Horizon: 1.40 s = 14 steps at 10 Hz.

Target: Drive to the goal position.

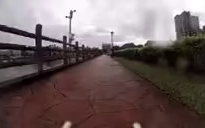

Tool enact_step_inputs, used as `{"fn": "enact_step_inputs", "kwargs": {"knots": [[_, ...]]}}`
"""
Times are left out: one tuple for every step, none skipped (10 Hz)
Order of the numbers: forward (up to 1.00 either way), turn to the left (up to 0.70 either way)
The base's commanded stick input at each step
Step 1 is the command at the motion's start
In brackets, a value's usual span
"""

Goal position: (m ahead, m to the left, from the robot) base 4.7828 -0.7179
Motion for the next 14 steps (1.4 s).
{"fn": "enact_step_inputs", "kwargs": {"knots": [[0.50,0.00],[0.50,0.00],[0.50,0.00],[0.50,0.00],[0.50,0.00],[0.50,0.00],[0.50,0.00],[0.50,0.00],[0.50,0.00],[0.50,0.00],[0.50,0.00],[0.50,0.00],[0.50,0.00],[0.50,0.00]]}}
